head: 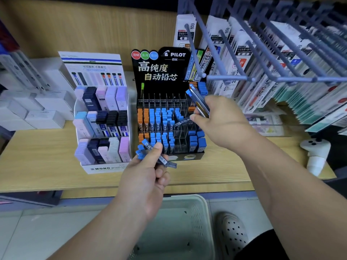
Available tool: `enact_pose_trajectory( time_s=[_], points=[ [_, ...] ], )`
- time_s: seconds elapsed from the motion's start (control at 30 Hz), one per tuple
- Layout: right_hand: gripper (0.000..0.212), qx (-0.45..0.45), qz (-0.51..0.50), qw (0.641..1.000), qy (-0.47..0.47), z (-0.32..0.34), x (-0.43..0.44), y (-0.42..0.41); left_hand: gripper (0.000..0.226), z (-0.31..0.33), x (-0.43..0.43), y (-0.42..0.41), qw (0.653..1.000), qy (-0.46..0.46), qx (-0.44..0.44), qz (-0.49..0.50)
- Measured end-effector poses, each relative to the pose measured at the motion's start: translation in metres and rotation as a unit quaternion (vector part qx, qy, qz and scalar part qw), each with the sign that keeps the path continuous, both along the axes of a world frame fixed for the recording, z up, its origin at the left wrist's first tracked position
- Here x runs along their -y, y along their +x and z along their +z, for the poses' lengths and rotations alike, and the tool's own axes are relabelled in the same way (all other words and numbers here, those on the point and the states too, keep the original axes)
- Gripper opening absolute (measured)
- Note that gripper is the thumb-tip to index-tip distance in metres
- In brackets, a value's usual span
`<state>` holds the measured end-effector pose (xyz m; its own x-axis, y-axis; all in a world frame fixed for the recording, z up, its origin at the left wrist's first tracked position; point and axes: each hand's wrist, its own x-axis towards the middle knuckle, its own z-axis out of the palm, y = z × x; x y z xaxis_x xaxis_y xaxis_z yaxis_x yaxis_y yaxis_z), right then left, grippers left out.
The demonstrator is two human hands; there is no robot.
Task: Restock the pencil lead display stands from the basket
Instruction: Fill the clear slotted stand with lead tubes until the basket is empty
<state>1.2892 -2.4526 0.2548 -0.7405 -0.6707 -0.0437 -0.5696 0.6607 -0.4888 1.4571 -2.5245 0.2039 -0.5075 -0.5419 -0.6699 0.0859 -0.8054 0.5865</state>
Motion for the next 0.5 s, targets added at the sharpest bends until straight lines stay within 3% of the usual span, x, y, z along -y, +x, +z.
enact_pose_trajectory(
  time_s=[0.43, 0.5],
  points=[
    [0.032, -0.029, 0.062, 0.995, 0.077, 0.019, 0.014, -0.005, 0.012, -0.001, 0.001, -0.001, 1.0, -0.004, -0.013, -0.022],
    [0.024, -0.032, 0.076, 0.993, 0.089, 0.021, 0.015, -0.008, 0.012, -0.002, 0.003, -0.001, 1.0, -0.004, -0.016, -0.024]
  ],
)
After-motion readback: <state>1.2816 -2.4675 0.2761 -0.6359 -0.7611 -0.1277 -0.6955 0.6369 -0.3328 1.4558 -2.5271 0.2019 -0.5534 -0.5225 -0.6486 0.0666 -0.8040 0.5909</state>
